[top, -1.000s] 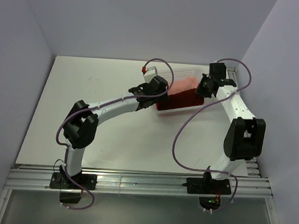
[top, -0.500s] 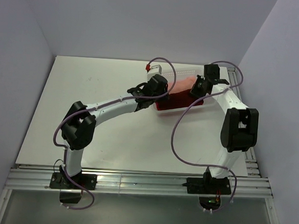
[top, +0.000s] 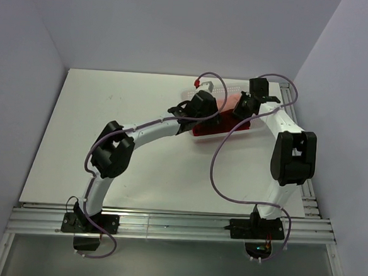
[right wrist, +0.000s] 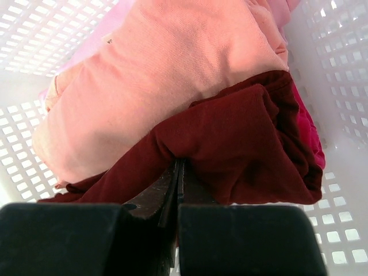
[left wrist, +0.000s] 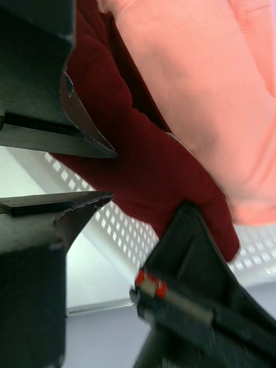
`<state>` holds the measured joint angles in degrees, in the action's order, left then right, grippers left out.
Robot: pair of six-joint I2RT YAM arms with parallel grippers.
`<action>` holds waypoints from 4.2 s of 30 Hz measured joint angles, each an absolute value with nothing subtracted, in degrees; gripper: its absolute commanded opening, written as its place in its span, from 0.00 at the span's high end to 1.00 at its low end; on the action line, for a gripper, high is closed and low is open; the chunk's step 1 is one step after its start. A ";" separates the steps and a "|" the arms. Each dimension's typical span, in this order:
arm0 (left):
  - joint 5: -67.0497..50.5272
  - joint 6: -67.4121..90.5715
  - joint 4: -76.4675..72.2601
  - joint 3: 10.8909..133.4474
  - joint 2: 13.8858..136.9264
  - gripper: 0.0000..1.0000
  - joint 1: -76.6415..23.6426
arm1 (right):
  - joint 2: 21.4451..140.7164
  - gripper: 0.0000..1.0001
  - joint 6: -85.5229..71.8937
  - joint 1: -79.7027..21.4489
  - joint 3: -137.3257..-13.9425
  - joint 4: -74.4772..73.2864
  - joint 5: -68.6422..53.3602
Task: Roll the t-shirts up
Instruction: Place the rolled tshirt into the container
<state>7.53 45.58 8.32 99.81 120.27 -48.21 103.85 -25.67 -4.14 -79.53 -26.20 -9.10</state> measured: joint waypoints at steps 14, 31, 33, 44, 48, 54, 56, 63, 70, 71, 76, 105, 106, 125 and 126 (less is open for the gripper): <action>3.14 43.83 2.98 96.57 122.74 0.72 -43.11 | 106.30 1.00 -28.60 -1.87 -81.69 -25.93 -9.63; 2.96 37.67 1.43 95.55 121.93 0.69 -46.39 | 103.85 1.00 -28.67 0.86 -82.67 -28.42 -10.48; 2.98 37.60 0.82 94.30 121.30 0.69 -46.81 | 104.14 1.00 -28.69 1.58 -82.98 -28.40 -10.50; 4.38 36.01 -7.53 88.23 120.68 0.69 -47.48 | 106.30 1.00 -29.61 4.43 -79.42 -25.15 -11.92; 4.47 33.98 -8.27 88.07 120.68 0.68 -47.64 | 106.08 1.00 -29.67 4.43 -77.69 -23.29 -11.92; 4.36 32.10 -8.27 88.27 120.66 0.48 -47.90 | 104.90 0.95 -29.69 4.43 -77.23 -24.03 -11.20; 4.27 31.79 -7.84 88.55 120.46 0.41 -48.01 | 103.85 0.86 -29.56 4.43 -77.30 -24.97 -10.66; 3.27 31.73 -0.80 90.85 118.06 0.35 -47.81 | 94.70 0.55 -28.62 4.45 -77.21 -27.07 -8.38; 0.12 33.54 3.31 87.35 109.16 0.32 -44.45 | 82.52 0.49 -28.14 4.45 -74.89 -26.41 -8.95; -0.10 33.74 4.10 87.33 108.14 0.32 -44.03 | 81.36 0.46 -28.01 4.43 -74.43 -26.24 -9.72; -0.12 35.77 6.79 84.03 99.77 0.30 -41.98 | 77.30 0.26 -27.53 1.74 -69.32 -24.40 -12.08; 8.51 43.20 17.78 50.04 56.84 0.01 -27.83 | 95.81 0.22 -32.47 -40.51 -68.55 -18.37 -3.49; 8.62 43.22 18.00 49.67 56.82 0.01 -27.83 | 97.23 0.22 -32.75 -40.40 -68.82 -18.44 -3.60; 9.19 42.89 14.61 44.45 56.51 0.00 -27.77 | 102.15 0.14 -26.26 -16.19 -76.73 -19.46 -9.56; 8.86 42.74 14.33 44.12 56.21 0.00 -27.77 | 100.01 0.13 -25.74 -16.84 -75.70 -19.42 -10.63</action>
<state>8.86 42.74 14.33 44.12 56.21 -27.77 100.01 -25.74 -16.84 -75.70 -19.42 -10.63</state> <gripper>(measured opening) 0.995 0.856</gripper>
